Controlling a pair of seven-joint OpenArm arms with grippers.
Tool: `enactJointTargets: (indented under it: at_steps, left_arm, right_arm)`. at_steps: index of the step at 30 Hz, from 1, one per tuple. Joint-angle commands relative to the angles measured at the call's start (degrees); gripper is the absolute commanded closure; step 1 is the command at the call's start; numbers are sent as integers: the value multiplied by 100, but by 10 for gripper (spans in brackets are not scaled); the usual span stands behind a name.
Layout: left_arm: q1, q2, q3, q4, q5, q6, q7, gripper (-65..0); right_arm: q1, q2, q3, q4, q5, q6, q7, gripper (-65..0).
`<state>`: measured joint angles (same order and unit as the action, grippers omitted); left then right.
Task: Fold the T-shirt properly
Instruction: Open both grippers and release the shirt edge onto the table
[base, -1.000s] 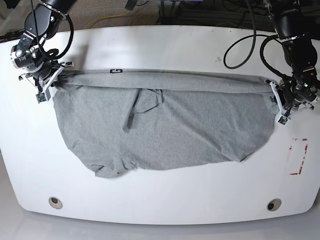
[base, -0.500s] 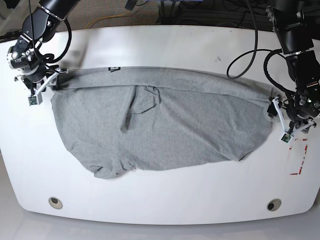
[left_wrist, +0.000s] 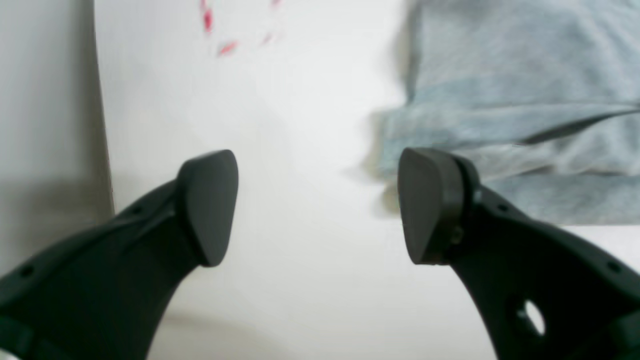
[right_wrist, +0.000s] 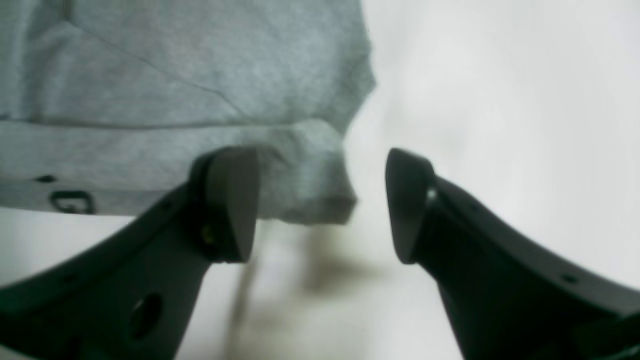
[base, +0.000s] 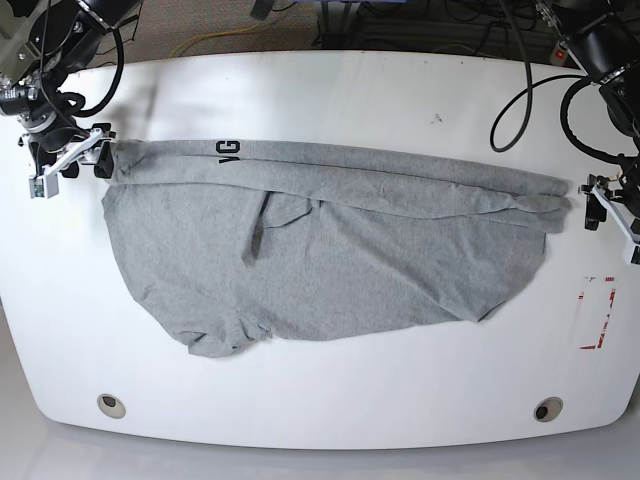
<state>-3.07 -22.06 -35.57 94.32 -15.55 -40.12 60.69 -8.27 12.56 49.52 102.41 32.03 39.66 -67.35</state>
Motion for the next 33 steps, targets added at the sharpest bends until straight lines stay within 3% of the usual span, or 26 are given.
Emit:
enactJointTargets:
  at_steps: [1, 12, 23, 28, 33]
  left_arm:
    - [-93, -84, -78, -74, -128, 12, -86, -469]
    - [13, -84, -34, -171, -23, 12, -104, -465]
    - [57, 119, 1109, -936, 601, 12, -1677, -465]
    - [57, 101, 1241, -1358, 601, 174, -1985, -465]
    - [259, 75, 1232, -1542, 601, 166, -1976, -465]
  right_arm:
    - [58, 155, 11, 5, 309, 34, 93, -385]
    - [76, 243, 20, -241, 274, 34, 102, -385]
    - [225, 261, -24, -865, 274, 34, 111, -385]
    - [366, 287, -121, -900, 283, 34, 102, -385]
    - [515, 296, -807, -628, 283, 34, 93, -385]
